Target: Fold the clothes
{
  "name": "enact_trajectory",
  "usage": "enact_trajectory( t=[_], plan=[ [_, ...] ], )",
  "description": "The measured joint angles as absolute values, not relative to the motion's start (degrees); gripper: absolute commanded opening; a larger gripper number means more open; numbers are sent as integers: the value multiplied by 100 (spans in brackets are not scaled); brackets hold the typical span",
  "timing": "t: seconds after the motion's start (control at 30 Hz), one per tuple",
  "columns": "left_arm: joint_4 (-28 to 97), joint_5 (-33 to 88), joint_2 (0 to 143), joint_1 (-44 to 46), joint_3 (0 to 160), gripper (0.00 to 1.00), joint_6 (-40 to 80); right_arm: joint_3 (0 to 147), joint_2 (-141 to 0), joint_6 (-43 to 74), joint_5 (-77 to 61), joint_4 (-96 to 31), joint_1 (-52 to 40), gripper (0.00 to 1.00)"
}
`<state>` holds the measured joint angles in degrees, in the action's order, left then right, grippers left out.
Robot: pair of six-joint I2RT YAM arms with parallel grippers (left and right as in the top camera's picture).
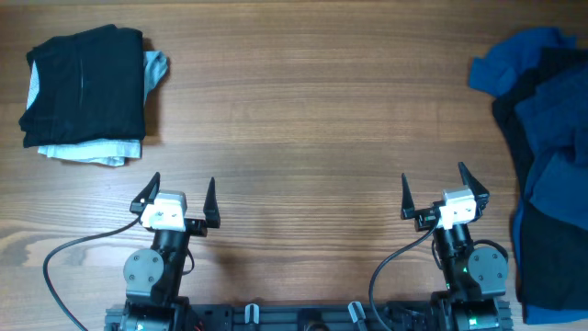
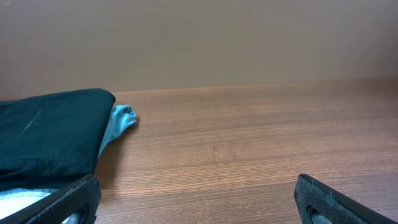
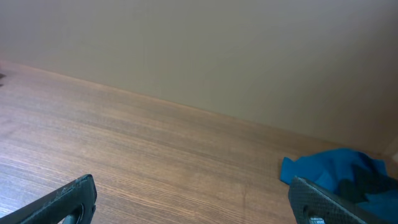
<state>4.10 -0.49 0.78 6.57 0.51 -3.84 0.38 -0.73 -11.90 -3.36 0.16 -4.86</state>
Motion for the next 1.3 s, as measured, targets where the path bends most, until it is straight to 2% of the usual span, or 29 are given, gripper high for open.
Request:
enact_trajectory(
  t=[1.3],
  plan=[
    [412,-49,80,657,51,100,-384,38,-80,-1304,-336,14,-486,100]
  ],
)
